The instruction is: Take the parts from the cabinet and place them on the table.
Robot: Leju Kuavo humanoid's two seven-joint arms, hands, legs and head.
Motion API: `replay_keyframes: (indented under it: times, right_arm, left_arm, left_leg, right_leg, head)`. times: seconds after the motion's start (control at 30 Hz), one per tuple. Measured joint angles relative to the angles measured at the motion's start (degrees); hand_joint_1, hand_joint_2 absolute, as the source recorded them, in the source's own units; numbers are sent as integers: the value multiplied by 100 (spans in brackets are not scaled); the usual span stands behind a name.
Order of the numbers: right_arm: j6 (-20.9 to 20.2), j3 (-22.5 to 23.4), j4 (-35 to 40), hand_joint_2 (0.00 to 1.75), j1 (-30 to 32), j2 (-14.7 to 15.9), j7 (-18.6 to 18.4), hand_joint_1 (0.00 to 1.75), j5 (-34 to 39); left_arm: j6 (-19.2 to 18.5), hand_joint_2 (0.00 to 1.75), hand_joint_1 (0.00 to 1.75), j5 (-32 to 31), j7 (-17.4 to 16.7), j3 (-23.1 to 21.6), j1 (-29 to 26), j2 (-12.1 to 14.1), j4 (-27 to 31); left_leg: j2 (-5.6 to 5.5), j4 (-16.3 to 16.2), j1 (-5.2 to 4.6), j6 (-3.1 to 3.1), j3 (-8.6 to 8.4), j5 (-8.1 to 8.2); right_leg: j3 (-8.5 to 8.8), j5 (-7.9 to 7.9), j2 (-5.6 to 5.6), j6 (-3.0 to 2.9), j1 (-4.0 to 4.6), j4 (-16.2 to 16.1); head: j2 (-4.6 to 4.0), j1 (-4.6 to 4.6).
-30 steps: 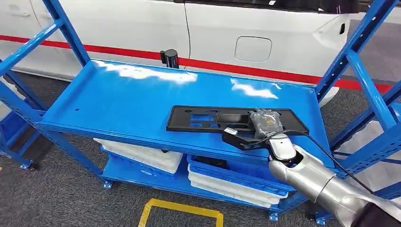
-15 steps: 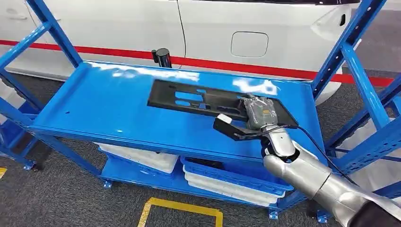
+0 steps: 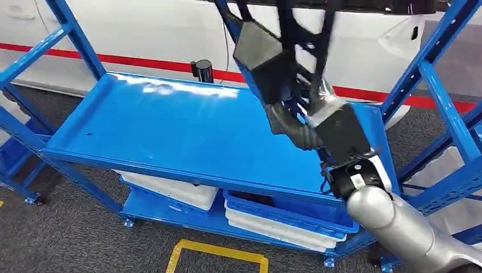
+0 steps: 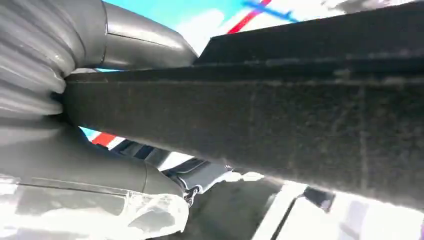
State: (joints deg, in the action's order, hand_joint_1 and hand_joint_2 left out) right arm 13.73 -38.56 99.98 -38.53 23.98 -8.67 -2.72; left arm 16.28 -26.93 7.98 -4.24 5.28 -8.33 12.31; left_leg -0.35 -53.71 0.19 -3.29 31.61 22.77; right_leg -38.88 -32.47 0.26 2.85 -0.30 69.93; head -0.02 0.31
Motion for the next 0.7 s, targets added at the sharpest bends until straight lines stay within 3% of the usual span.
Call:
replay_keyframes:
  times: [0.03, 0.07, 0.1, 0.17, 0.2, 0.23, 0.27, 0.33, 0.4, 0.43, 0.47, 0.53, 0.57, 0.6, 0.67, 0.7]
  right_arm:
    - [-48, 11, 189, 175, 95, -2, 143, 175, 217]
    - [-105, 15, 346, 175, 207, -7, 294, 175, 449]
    - [-149, 17, 496, 175, 327, -22, 451, 175, 665]
    - [-242, 17, 792, 175, 530, -70, 764, 175, 956]
    - [-273, 17, 908, 175, 625, -92, 882, 175, 1022]
    - [-297, 11, 993, 175, 696, -116, 976, 175, 1072]
    - [-335, -4, 1101, 175, 816, -162, 1064, 175, 1118]
    - [-428, -22, 1249, 175, 1044, -214, 1215, 175, 1173]
    - [-503, -64, 1337, 175, 1139, -273, 1276, 175, 1190]
    - [-527, -74, 1383, 175, 1185, -315, 1300, 175, 1199]
    - [-566, -85, 1450, 175, 1282, -363, 1346, 175, 1206]
    - [-627, -129, 1492, 175, 1422, -428, 1377, 175, 1214]
    - [-649, -144, 1494, 175, 1466, -444, 1383, 175, 1214]
    - [-669, -166, 1499, 175, 1508, -459, 1394, 175, 1214]
    - [-689, -184, 1516, 175, 1543, -481, 1403, 175, 1214]
    - [-699, -201, 1531, 175, 1561, -509, 1416, 175, 1219]
  left_arm:
    - [11, 175, 0, 54, 26, 7, 15, 11, 0]
    - [17, 175, 0, 109, 68, 20, 25, 24, 0]
    - [24, 175, 0, 160, 114, 37, 40, 33, 0]
    - [26, 175, 0, 223, 199, 55, 67, 55, 0]
    - [26, 175, 0, 243, 221, 65, 84, 72, 0]
    - [28, 175, 0, 256, 247, 81, 95, 90, 0]
    - [44, 175, 0, 262, 275, 92, 109, 105, 0]
    - [81, 175, 0, 295, 319, 94, 120, 146, 0]
    - [101, 175, 0, 312, 347, 98, 126, 208, 0]
    - [103, 175, 0, 319, 367, 98, 135, 216, 0]
    - [129, 175, 0, 315, 369, 96, 152, 240, 0]
    - [194, 175, 0, 273, 354, 96, 155, 312, 0]
    - [210, 175, 0, 275, 315, 96, 154, 343, 0]
    - [221, 175, 0, 277, 275, 96, 155, 371, 0]
    - [245, 175, 0, 304, 245, 96, 165, 402, 2]
    - [267, 175, 0, 356, 243, 96, 180, 433, 2]
  left_leg:
    - [1, -3, 1, -2, -1, 2]
    - [1, -2, 3, -1, -3, 3]
    - [-4, -7, 9, 3, -3, 5]
    - [-14, -17, 23, 27, -20, 19]
    - [-22, -31, 14, 59, -23, 33]
    - [-23, -63, -18, 97, -5, 54]
    - [-21, -62, -16, 129, -3, 60]
    - [-23, -31, 9, 192, -10, 54]
    - [-20, -122, 41, 258, 21, 127]
    - [-8, -336, 42, 276, 113, 297]
    - [-7, -847, 48, 299, 338, 595]
    - [-7, -1800, 47, 325, 760, 979]
    - [-7, -1986, 46, 324, 843, 997]
    - [-7, -1906, 46, 319, 800, 909]
    - [-7, -1565, 43, 305, 629, 713]
    - [-7, -955, 37, 281, 324, 438]
  right_leg:
    - [-187, -96, -1, 18, -9, 363]
    - [-238, -57, -1, 27, -24, 427]
    - [-143, 112, -1, 32, -41, 202]
    - [395, 617, -3, 40, -78, -856]
    - [655, 768, -10, 50, -99, -1325]
    - [711, 724, -7, 34, -82, -1474]
    - [697, 755, 10, -35, -63, -1470]
    - [692, 748, 11, -95, -23, -1468]
    - [686, 798, 9, -187, -53, -1499]
    - [682, 799, 8, -194, -53, -1501]
    - [673, 802, 2, -225, -51, -1499]
    - [655, 801, -4, -231, -32, -1496]
    - [653, 801, -1, -232, -29, -1495]
    - [657, 801, 2, -232, -27, -1494]
    - [663, 801, 7, -231, -26, -1494]
    - [673, 801, 11, -229, -26, -1494]
  head:
    - [2, 2]
    - [0, 2]
    - [2, 2]
    - [0, 2]
    - [2, 4]
    - [0, 4]
    - [2, -2]
    - [0, -4]
    - [2, -4]
    - [0, -11]
    - [0, -28]
    - [0, -31]
    - [0, -33]
    - [0, -33]
    - [2, -33]
    - [0, -35]
